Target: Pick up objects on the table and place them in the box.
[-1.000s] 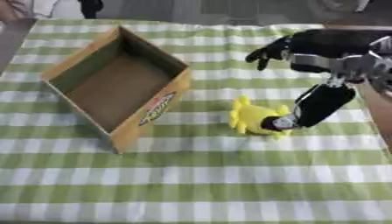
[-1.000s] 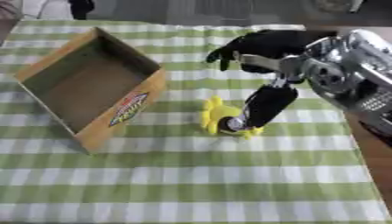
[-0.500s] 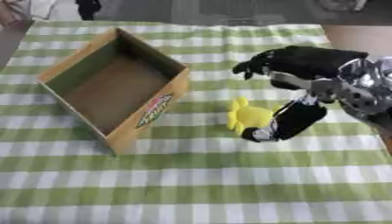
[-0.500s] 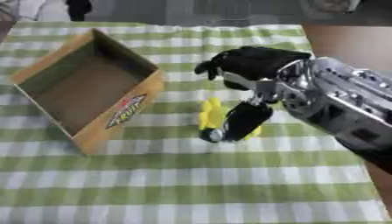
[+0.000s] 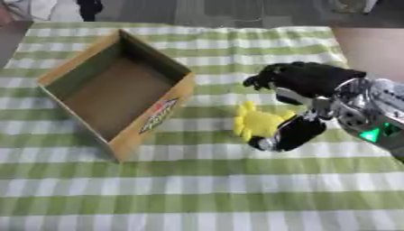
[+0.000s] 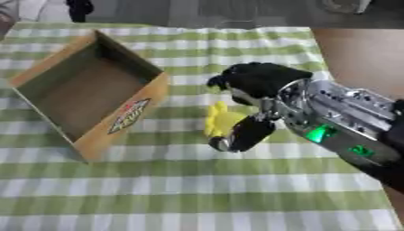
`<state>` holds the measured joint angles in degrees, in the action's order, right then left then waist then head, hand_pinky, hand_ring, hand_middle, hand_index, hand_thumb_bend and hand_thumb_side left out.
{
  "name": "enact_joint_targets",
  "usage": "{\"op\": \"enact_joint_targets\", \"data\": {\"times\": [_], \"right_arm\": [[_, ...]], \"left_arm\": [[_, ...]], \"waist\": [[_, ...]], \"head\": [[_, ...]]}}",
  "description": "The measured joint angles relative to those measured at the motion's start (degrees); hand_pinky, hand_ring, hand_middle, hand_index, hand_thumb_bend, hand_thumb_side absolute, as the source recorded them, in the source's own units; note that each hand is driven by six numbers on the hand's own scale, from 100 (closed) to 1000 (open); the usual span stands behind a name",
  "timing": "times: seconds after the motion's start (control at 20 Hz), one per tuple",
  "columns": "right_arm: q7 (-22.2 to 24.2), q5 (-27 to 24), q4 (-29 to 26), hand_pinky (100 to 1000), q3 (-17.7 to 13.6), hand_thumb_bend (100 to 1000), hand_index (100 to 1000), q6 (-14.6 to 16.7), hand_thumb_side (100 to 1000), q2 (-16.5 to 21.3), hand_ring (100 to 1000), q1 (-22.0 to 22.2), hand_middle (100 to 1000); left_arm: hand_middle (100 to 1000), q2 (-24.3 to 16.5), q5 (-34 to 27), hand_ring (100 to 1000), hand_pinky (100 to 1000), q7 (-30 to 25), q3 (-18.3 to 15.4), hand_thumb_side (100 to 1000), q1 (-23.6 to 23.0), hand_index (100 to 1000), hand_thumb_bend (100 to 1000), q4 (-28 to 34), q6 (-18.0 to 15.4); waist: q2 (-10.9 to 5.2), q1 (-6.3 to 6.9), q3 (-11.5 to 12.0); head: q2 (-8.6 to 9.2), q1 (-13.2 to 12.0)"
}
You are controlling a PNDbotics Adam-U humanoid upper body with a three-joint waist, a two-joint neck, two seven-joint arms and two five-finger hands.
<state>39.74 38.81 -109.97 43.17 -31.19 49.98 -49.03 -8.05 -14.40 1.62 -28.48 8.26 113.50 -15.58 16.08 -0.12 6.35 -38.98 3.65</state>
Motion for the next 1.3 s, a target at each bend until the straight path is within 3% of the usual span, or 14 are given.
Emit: {"op": "enact_joint_targets", "data": {"times": [1.3], "right_arm": [[0.87,-0.6,14.57,883,1.64,422,942,0.86,476,-5.08,1000,0.42,801]], "left_arm": [[600,0.52,0.0,617,687,-0.14,0.0,896,0.02,709,100,0.0,-0.11]], "waist": [[0.6,0.2,0.54]], "head": [[0.85,0.97]]}}
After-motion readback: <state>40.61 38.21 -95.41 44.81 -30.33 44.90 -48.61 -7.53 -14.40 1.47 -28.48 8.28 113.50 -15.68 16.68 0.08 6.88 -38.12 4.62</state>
